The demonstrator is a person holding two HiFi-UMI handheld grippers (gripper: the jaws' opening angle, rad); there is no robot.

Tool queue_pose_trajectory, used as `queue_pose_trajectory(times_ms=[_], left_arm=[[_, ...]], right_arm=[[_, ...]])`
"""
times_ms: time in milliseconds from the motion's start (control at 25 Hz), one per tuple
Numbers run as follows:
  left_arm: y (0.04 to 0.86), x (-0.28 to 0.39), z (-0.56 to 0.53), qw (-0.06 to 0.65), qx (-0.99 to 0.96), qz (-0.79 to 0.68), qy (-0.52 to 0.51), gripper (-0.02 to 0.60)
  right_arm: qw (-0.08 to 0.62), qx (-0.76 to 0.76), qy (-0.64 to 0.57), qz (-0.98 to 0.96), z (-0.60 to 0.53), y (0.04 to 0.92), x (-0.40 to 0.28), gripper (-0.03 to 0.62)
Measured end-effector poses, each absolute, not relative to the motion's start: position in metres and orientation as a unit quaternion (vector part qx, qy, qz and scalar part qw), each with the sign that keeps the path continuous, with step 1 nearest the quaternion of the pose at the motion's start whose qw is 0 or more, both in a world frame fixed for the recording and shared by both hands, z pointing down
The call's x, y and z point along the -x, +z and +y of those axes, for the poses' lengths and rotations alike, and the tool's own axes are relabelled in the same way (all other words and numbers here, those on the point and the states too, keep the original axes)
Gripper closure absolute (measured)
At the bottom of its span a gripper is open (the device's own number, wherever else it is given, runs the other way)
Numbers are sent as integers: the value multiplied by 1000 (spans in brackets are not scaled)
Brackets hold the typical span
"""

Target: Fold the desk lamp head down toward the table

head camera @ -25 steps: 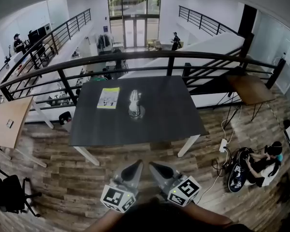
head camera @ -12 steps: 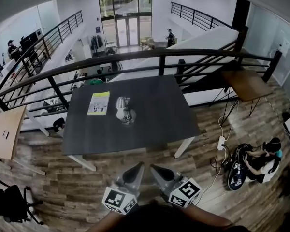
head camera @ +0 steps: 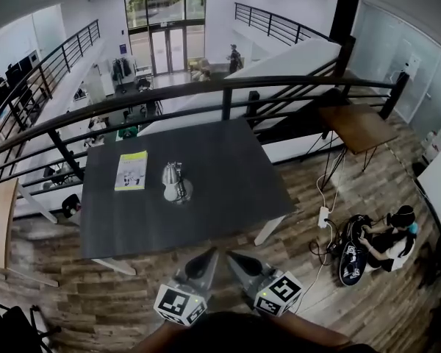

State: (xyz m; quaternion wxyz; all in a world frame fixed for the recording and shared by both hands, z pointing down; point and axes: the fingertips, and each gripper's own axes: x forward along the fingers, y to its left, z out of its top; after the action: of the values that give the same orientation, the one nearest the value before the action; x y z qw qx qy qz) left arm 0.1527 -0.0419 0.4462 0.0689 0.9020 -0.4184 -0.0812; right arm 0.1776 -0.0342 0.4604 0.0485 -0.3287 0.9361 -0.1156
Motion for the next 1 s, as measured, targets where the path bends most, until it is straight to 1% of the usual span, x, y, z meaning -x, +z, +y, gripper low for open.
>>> queue_pose_trajectory(times_ms=[520, 800, 1000], left_arm=[[416, -56, -136, 56, -921, -376, -87, 580], [415, -6, -157, 57, -929, -354, -86, 580], [423, 19, -165, 67, -930, -349, -92, 580]], right_arm=[[57, 368, -99, 923, -124, 436, -79, 591], [55, 384, -92, 917, -144, 435, -25, 591], [42, 388, -92, 916, -149, 444, 0, 591]])
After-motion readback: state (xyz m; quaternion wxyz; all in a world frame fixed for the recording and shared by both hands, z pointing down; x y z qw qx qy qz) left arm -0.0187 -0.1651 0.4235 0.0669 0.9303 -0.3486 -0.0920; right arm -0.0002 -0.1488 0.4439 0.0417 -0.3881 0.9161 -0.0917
